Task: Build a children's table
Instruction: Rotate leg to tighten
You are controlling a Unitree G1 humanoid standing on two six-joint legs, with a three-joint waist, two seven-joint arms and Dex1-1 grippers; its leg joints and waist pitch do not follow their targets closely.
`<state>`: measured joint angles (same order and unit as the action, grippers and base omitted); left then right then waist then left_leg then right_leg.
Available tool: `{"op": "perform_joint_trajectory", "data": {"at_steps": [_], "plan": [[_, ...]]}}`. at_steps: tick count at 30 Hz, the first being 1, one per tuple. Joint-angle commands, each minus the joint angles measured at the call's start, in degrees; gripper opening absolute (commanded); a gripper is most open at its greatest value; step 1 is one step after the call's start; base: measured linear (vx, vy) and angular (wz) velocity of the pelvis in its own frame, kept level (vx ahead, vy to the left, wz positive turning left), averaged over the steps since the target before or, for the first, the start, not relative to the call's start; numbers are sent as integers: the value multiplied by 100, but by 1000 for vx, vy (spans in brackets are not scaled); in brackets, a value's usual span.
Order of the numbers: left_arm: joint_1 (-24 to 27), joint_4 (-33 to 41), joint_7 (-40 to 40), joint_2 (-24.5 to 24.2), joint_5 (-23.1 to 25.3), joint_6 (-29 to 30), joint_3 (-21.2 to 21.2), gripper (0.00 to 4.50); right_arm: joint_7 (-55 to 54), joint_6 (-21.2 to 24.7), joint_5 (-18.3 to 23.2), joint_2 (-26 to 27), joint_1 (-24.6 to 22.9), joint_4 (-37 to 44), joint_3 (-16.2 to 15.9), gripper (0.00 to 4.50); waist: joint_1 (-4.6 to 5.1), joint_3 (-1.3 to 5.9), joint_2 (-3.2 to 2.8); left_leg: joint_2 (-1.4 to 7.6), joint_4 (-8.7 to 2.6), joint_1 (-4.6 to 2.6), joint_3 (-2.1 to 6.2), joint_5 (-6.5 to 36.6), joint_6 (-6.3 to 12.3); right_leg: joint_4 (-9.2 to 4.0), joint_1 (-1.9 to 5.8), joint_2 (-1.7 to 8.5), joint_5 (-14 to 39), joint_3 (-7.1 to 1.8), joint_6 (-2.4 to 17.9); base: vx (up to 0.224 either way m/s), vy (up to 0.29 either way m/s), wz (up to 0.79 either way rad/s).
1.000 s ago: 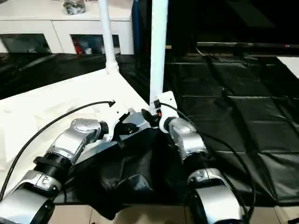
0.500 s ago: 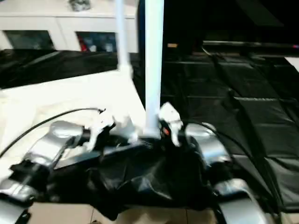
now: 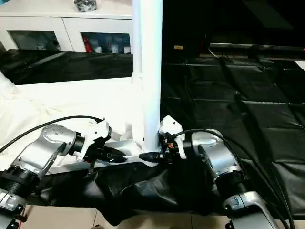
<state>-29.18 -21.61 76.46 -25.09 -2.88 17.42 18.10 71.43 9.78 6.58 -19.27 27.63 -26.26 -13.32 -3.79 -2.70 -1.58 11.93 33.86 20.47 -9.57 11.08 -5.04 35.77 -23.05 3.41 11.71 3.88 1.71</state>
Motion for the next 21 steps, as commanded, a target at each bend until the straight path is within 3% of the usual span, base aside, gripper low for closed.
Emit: {"op": "perform_joint_trajectory", "data": {"at_steps": [1,3,6,7,9,10,12,14,16,17,21], "plan": [[-61,171,-112,324,-183,21,112,0,-189,187,88,239,20,63,-93,271,22,337,19,110,-355,4,-12,788,343,-454,343,385,705,-281,1259,0,0,0],[-162,3,-533,520,-99,68,14,0,-862,186,-53,471,117,-228,51,271,36,328,45,107,-362,-3,-12,857,278,-484,334,400,924,-285,1208,0,0,0],[-432,-443,-1463,927,97,128,-182,0,-2236,167,-317,885,388,-965,334,270,92,309,39,76,-383,-26,5,1053,96,-551,325,406,1676,-266,1025,0,0,0],[-540,-623,-1787,1075,169,137,-234,0,-2650,135,-346,1026,469,-1190,435,270,122,304,87,74,-386,-5,5,1001,61,-555,328,403,1706,-277,969,0,0,0],[-659,-810,-2135,1251,227,174,-293,0,-3092,125,-324,1202,558,-1420,574,270,137,318,56,63,-372,-20,4,977,41,-561,320,409,1683,-286,964,0,0,0],[-745,-935,-2437,1392,261,230,-360,0,-3418,197,-278,1336,632,-1572,695,270,138,340,66,70,-373,1,12,899,86,-534,354,410,1431,-288,1002,0,0,0],[-916,-1164,-2989,1706,339,298,-438,0,-4396,251,-279,1657,863,-2028,934,269,177,333,50,62,-364,-2,-7,846,120,-536,319,398,1261,-290,1062,0,0,0],[-955,-1219,-3118,1786,362,319,-449,0,-4667,220,-312,1743,931,-2163,978,269,166,350,44,58,-358,-14,-2,825,102,-530,331,403,1190,-285,1106,0,0,0],[-979,-1282,-3172,1872,410,317,-439,0,-4667,64,-449,1868,1024,-2335,898,269,169,351,34,58,-357,19,-6,770,189,-515,346,399,979,-278,1134,0,0,0],[-968,-1269,-3123,1890,408,323,-419,0,-4500,-38,-483,1903,1032,-2331,827,325,168,357,41,62,-355,26,-5,756,207,-509,355,401,929,-275,1145,0,0,0],[-893,-1189,-2854,1817,378,279,-343,0,-3998,16,-261,1929,1106,-2337,945,360,163,343,57,69,-361,27,-7,801,320,-509,366,411,929,-276,1195,0,0,0]]}}
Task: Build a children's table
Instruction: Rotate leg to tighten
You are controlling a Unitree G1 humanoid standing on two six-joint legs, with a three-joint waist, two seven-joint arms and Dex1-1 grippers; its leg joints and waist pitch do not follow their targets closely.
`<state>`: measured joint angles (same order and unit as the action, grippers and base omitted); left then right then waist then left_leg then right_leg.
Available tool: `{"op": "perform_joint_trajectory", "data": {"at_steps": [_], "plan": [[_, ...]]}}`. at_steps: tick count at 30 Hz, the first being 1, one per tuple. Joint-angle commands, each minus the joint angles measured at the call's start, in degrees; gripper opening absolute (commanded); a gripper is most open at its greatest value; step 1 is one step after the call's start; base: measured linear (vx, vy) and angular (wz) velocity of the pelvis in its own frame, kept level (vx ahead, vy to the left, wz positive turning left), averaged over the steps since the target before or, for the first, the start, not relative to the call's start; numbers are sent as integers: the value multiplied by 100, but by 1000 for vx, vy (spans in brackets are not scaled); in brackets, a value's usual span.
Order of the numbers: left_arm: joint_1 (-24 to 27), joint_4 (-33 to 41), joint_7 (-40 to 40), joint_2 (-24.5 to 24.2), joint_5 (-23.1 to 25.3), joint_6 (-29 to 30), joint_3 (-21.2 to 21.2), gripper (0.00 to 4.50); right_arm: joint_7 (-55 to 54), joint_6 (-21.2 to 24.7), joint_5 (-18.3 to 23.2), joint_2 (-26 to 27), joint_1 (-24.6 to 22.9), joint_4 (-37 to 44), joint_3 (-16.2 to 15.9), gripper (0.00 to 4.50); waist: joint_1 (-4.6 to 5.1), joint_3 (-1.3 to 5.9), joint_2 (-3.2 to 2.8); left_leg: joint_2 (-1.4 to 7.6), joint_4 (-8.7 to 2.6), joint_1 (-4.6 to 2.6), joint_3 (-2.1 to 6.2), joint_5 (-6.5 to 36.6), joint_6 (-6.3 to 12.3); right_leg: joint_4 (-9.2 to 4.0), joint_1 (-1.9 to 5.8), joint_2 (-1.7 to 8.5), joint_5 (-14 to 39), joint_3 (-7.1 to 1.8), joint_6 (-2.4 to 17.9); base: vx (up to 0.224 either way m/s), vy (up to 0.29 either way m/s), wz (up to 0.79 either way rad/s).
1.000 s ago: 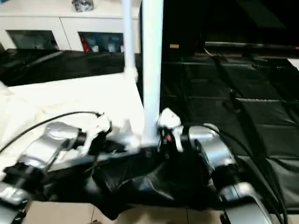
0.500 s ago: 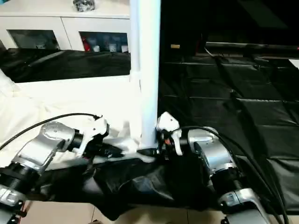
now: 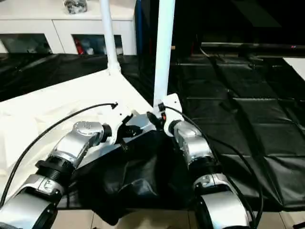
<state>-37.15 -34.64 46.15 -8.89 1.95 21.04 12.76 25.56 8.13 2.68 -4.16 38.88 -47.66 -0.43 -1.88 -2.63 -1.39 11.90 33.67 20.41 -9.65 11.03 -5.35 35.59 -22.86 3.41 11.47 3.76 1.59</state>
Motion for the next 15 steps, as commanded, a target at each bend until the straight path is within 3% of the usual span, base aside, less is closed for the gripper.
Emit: {"op": "perform_joint_trajectory", "data": {"at_steps": [1,7,11,12,13,15], "plan": [[-76,124,266,155,-116,-143,215,0,703,118,127,386,-6,-190,-362,375,-26,332,47,75,-343,32,0,843,363,-500,346,414,1016,-265,1196,0,0,0],[162,454,1147,-228,-266,-330,402,0,1832,-476,120,-94,-182,301,-704,384,-30,368,22,99,-319,41,-1,658,508,-433,363,418,447,-266,1379,0,0,0],[243,564,1493,-397,-311,-362,448,0,2294,-612,139,-316,-266,508,-772,384,-40,363,2,113,-325,29,0,634,564,-414,360,410,222,-259,1485,0,0,0],[319,693,1841,-577,-378,-342,485,0,3014,-585,247,-565,-413,851,-860,384,-38,358,1,118,-329,26,-4,692,566,-411,361,404,233,-257,1506,0,0,0],[349,747,2007,-669,-394,-343,513,0,3331,-573,286,-686,-495,1024,-924,384,-72,366,-5,130,-319,6,-9,725,596,-405,368,396,192,-257,1503,0,0,0],[374,795,2176,-765,-407,-355,547,0,3620,-552,316,-808,-574,1192,-999,384,-90,359,-6,139,-320,30,-11,670,649,-387,365,392,85,-254,1514,0,0,0]]}}
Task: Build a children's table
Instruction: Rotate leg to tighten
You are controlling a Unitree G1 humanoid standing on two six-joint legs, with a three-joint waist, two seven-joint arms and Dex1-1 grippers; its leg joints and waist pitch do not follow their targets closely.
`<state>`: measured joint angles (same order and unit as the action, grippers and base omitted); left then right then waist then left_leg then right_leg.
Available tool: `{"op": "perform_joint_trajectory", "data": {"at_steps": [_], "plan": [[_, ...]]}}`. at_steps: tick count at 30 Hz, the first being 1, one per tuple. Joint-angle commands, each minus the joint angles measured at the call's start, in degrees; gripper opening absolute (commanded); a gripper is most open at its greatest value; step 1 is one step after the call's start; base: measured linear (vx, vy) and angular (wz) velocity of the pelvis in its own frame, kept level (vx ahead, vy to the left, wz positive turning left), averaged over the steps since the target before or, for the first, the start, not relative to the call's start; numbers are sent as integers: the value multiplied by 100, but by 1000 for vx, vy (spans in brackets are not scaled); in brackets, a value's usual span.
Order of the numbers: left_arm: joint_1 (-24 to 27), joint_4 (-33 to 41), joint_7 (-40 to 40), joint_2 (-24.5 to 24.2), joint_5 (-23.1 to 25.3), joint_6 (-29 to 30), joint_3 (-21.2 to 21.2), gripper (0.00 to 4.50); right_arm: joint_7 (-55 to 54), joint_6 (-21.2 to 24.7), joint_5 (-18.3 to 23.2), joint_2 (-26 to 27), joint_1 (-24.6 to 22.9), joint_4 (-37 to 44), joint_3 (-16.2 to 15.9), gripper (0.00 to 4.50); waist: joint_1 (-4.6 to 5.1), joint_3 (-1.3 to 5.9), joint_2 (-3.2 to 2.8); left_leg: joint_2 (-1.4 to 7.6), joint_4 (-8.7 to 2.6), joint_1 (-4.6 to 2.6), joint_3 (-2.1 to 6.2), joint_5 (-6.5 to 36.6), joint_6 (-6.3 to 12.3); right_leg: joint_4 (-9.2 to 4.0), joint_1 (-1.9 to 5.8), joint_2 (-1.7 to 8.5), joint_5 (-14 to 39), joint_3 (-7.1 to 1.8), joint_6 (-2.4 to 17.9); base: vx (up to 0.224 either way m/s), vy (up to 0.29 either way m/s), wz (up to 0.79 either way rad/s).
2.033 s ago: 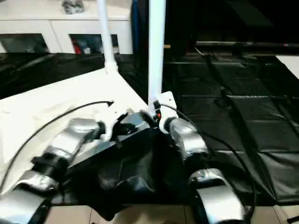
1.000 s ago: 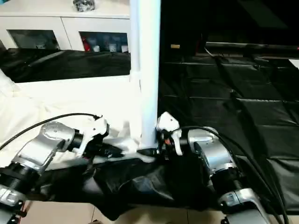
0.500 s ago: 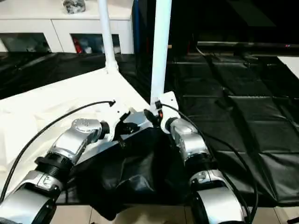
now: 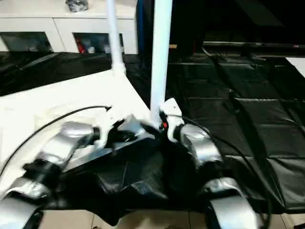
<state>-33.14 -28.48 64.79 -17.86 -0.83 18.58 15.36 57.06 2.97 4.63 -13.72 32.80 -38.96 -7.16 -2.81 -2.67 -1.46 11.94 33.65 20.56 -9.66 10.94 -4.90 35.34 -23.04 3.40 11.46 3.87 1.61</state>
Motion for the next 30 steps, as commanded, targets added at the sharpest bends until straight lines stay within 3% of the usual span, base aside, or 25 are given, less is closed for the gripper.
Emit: {"op": "perform_joint_trajectory", "data": {"at_steps": [1,5,6,11,16,20,23,25,28,30], "plan": [[-3,224,475,27,-143,-161,323,0,725,-42,131,13,-52,485,-427,384,-18,362,1,133,-315,-1,-16,715,600,-377,369,393,144,-264,1513,0,0,0],[91,413,1050,-258,-308,-270,357,0,1301,82,211,-303,-257,862,-616,384,-71,352,-2,134,-328,-7,-17,827,522,-394,365,398,418,-270,1439,0,0,0],[110,459,1133,-299,-333,-238,360,0,1373,124,227,-330,-279,909,-627,352,-79,351,-17,138,-335,-18,-15,847,492,-404,354,399,473,-270,1426,0,0,0],[193,589,1447,-546,-323,-184,443,0,1644,279,195,-487,-442,1192,-763,332,-93,353,-18,140,-345,-22,-5,845,402,-405,357,400,533,-277,1401,0,0,0],[216,584,1485,-609,-322,-215,440,0,1647,379,174,-509,-547,1339,-839,282,-82,351,-33,128,-347,-19,-3,844,359,-411,353,397,551,-274,1371,0,0,0],[233,577,1334,-531,-311,-204,391,0,1574,454,215,-449,-617,1421,-841,275,-78,348,-24,123,-347,-17,-3,850,342,-416,357,394,569,-275,1368,0,0,0],[128,398,786,-271,-239,-147,265,0,913,519,116,-188,-550,1173,-698,273,-61,336,-24,115,-351,-24,-6,868,290,-432,336,395,652,-278,1351,0,0,0],[6,205,315,-55,-158,-93,161,0,129,530,-86,54,-415,810,-566,272,-35,321,-19,103,-364,-21,-2,993,226,-464,341,400,1002,-276,1260,0,0,0],[-292,-236,-645,416,-33,35,-42,0,-1628,591,-263,578,-33,-73,-132,272,56,288,-15,69,-388,-70,21,1271,-45,-540,314,419,1885,-269,1058,0,0,0],[-453,-469,-1182,684,31,107,-143,0,-2270,665,-183,839,154,-435,88,272,102,307,-28,71,-397,-66,37,1299,-80,-556,322,406,1875,-266,1006,0,0,0]]}}
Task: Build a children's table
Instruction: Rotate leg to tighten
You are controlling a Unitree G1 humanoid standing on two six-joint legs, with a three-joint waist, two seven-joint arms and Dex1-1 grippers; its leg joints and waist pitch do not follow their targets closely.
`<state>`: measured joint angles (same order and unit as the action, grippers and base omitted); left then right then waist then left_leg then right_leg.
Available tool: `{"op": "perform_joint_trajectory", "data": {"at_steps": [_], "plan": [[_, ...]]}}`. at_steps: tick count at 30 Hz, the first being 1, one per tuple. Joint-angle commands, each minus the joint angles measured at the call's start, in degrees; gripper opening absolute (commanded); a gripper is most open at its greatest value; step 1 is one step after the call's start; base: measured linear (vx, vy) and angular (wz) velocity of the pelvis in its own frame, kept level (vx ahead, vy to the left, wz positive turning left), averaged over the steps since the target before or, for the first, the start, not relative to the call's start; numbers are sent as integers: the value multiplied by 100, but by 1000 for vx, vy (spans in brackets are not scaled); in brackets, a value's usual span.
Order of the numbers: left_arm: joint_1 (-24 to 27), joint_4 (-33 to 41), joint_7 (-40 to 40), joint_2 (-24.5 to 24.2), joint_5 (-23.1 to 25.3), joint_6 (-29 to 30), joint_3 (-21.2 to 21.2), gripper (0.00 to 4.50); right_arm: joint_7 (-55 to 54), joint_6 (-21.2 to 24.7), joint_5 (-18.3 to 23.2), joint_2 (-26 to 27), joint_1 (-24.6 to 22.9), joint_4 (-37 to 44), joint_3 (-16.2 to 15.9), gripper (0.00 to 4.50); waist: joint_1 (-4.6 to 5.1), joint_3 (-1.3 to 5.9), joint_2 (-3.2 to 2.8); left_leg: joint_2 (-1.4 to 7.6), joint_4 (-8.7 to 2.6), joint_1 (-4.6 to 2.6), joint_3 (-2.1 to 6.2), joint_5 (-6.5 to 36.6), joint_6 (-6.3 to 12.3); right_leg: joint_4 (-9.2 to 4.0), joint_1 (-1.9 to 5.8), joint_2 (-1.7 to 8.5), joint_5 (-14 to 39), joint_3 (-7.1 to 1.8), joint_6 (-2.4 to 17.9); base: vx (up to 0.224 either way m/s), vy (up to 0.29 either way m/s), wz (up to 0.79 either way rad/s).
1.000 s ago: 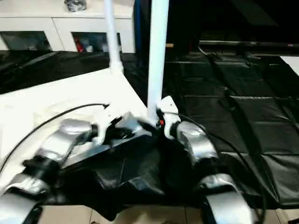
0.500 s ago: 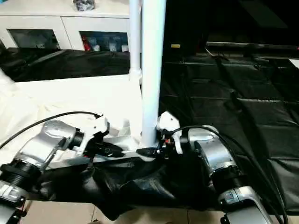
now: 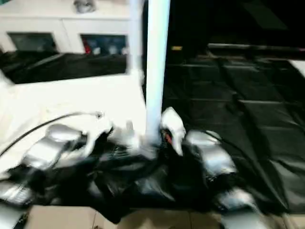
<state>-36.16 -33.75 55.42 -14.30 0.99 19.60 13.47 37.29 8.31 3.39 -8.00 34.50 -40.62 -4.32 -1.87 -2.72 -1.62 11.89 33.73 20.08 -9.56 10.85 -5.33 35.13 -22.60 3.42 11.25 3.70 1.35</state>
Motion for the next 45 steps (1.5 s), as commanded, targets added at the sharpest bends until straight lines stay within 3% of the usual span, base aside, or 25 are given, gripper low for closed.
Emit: {"op": "perform_joint_trajectory", "data": {"at_steps": [1,5,6,9,15,22,29,30,39,45], "plan": [[-184,9,-372,395,-146,30,15,0,-480,148,-52,329,36,-358,-150,272,16,321,-13,74,-402,11,28,1239,20,-517,301,396,1632,-252,1066,0,0,0],[-319,-195,-878,707,-47,34,-51,0,-1289,120,-205,640,308,-854,-42,272,26,358,-8,61,-366,30,5,996,165,-481,313,395,1099,-260,1202,0,0,0],[-326,-205,-917,772,-13,10,-36,0,-1239,40,-221,717,352,-950,-48,307,31,359,10,46,-359,54,-2,882,201,-468,316,384,978,-252,1232,0,0,0],[-277,-156,-750,828,0,-79,62,0,-1003,-53,-122,823,455,-1059,14,347,2,348,11,70,-364,48,-9,901,311,-483,317,407,1050,-251,1245,0,0,0],[-65,104,-212,562,-95,-249,217,0,-402,-291,-182,540,428,-866,-207,392,10,370,0,88,-362,51,-2,873,367,-444,328,406,789,-253,1324,0,0,0],[140,399,592,219,-188,-367,352,0,721,-653,-187,41,269,-541,-358,392,-24,380,-4,109,-336,67,-23,687,587,-387,339,407,259,-248,1515,0,0,0],[356,821,1664,-278,-414,-486,492,0,2673,-452,218,-748,-300,638,-777,392,-113,351,-11,148,-355,36,-27,930,571,-417,311,393,601,-243,1450,0,0,0],[398,924,1879,-396,-465,-486,530,0,2999,-397,247,-906,-409,840,-888,376,-142,344,-6,142,-358,31,-27,971,557,-429,314,393,719,-244,1408,0,0,0],[512,1132,2388,-729,-466,-506,662,0,3467,-189,253,-1136,-665,1364,-1085,297,-175,347,-4,135,-371,23,-21,983,424,-441,290,393,948,-255,1308,0,0,0],[535,1132,2275,-723,-457,-508,636,0,3464,-43,312,-1097,-725,1506,-1100,278,-166,352,-4,122,-365,40,-19,886,421,-434,299,388,840,-249,1301,0,0,0]]}}
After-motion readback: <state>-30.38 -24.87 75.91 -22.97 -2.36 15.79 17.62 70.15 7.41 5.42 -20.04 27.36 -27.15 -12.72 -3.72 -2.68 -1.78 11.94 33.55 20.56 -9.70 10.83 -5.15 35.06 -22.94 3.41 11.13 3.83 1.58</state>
